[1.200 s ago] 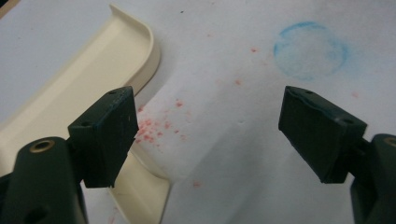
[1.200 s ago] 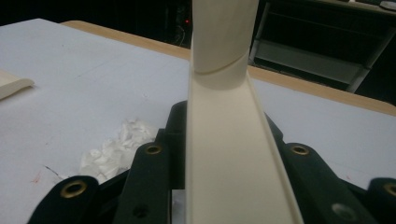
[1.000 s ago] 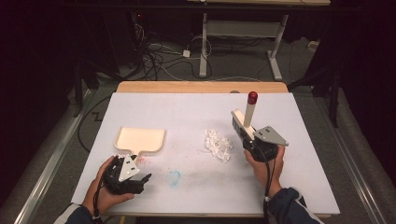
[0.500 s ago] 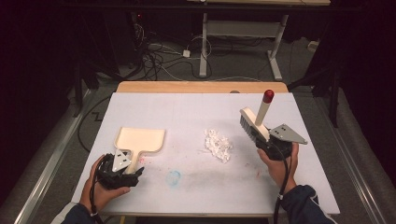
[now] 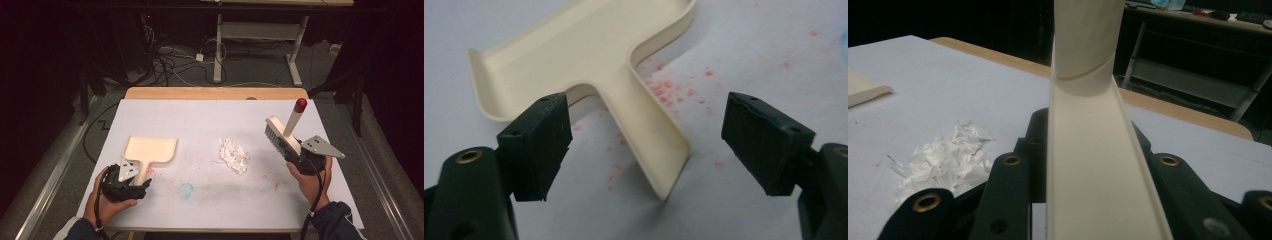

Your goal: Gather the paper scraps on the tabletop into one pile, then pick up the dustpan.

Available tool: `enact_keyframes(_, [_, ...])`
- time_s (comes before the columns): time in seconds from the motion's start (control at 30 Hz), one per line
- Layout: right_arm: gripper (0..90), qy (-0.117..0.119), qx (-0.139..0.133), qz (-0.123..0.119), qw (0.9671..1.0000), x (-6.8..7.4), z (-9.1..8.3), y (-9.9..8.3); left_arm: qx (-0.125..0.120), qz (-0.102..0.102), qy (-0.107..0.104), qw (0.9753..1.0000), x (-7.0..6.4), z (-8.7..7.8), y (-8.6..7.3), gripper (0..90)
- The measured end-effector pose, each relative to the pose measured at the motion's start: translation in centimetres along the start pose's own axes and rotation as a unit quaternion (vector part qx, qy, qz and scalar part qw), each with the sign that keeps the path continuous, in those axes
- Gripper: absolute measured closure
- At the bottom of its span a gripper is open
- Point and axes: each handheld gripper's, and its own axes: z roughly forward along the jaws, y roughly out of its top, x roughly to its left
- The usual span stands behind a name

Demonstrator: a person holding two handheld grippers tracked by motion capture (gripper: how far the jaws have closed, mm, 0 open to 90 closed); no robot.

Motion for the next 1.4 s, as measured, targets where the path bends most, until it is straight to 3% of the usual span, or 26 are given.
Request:
enact_keyframes(0.1, [67.4,0.001,0.000,-0.004,1.0000,0.0,0.0,0.0,0.012,-0.022,0.004,0.9997,0.4,0.3,0.1,19.4])
enact_keyframes(0.3, [67.4,-0.001,-0.003,-0.011,0.9999,0.1,0.0,0.2,0.032,-0.059,-0.014,0.9976,1.0,1.0,-0.2,19.4])
enact_keyframes(0.43, [67.4,0.000,-0.003,-0.009,1.0000,0.2,-0.1,0.2,0.050,-0.087,-0.033,0.9944,1.5,1.9,-0.5,19.3])
enact_keyframes(0.63, [67.4,-0.002,0.004,-0.006,1.0000,0.3,0.1,-0.2,0.043,-0.127,-0.059,0.9892,2.5,2.8,-0.3,18.3])
enact_keyframes(0.8, [67.4,0.001,0.002,-0.003,1.0000,0.4,0.1,-0.3,0.035,-0.148,-0.042,0.9874,2.4,3.5,0.2,18.7])
enact_keyframes(0.83, [67.4,0.001,0.003,-0.003,1.0000,0.5,0.1,-0.3,0.029,-0.169,-0.032,0.9847,2.5,3.5,0.3,22.3])
enact_keyframes(0.93, [67.4,0.006,0.004,-0.004,1.0000,0.6,0.2,-0.4,0.024,-0.193,-0.012,0.9809,2.5,3.8,0.7,34.6])
enact_keyframes(1.03, [67.4,0.008,0.007,-0.001,0.9999,0.7,0.3,-0.4,0.027,-0.187,0.001,0.9820,2.2,4.2,1.3,38.8])
enact_keyframes(1.27, [67.4,0.010,0.012,-0.001,0.9999,0.7,0.5,-0.5,0.025,-0.177,-0.004,0.9839,2.1,4.6,2.0,56.9])
enact_keyframes(1.4, [67.3,0.013,0.012,-0.001,0.9998,0.7,0.4,-0.6,0.029,-0.165,-0.005,0.9858,2.1,4.7,2.2,62.7])
